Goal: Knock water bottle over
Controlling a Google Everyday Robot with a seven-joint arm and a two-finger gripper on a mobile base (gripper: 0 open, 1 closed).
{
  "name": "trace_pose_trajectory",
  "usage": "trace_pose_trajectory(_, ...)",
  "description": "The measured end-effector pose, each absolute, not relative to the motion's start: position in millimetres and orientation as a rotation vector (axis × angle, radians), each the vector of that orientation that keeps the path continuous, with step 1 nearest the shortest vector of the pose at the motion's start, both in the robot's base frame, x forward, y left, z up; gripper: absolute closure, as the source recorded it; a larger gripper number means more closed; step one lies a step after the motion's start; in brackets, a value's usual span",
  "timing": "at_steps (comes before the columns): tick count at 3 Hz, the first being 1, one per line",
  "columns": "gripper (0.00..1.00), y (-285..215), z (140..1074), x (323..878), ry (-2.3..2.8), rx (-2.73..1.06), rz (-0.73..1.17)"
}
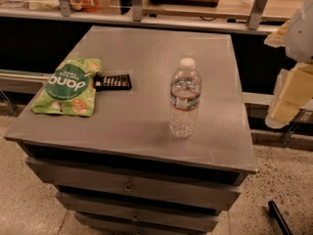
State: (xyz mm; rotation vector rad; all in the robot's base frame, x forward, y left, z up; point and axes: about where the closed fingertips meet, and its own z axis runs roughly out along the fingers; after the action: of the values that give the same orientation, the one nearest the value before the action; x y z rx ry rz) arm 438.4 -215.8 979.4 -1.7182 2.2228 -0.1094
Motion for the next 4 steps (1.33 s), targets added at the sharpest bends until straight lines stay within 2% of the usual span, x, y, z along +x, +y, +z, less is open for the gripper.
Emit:
trace_pose_trajectory(1,0.0,-216,979,438,2.223,-1.718,-0.109)
trace_pose_trajectory(2,0.0,-211,978,439,2.208,-1.652,-0.016)
trace_pose_trajectory(4,0.0,-209,927,446,2.043,-1.318,0.312)
